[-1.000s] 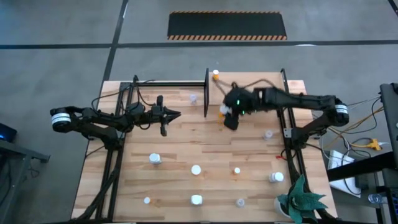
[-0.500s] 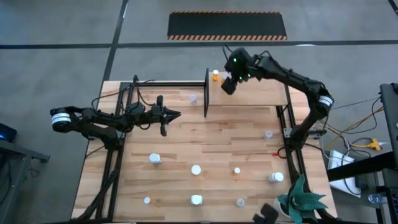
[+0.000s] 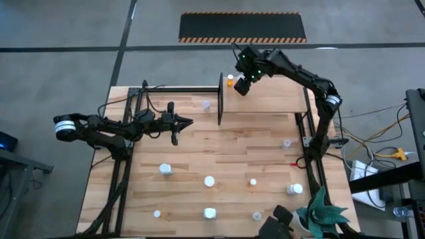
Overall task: Pick and place medicine bottles onto shelf by color
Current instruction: Put the middle big orange pill bottle on the shelf
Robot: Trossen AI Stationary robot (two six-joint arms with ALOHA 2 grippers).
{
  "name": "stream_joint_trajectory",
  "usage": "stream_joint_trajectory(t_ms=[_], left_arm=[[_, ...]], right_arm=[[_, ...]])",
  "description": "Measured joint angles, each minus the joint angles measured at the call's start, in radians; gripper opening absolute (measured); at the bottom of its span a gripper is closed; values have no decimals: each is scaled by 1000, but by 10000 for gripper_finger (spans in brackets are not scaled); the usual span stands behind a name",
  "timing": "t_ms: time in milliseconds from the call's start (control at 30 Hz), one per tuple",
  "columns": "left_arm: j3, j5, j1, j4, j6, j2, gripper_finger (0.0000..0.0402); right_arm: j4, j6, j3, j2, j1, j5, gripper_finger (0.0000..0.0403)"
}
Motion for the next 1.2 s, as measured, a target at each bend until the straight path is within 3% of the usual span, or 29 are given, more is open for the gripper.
stream_joint_trajectory(t_ms=[267,1200], left_arm=[[-2,0,0,0,0,0,19],[-5,0,0,0,17,0,19]], right_arm=[[-53,-14,64,39,-21,25,201],[-102,17,77,35,-42,24,203]])
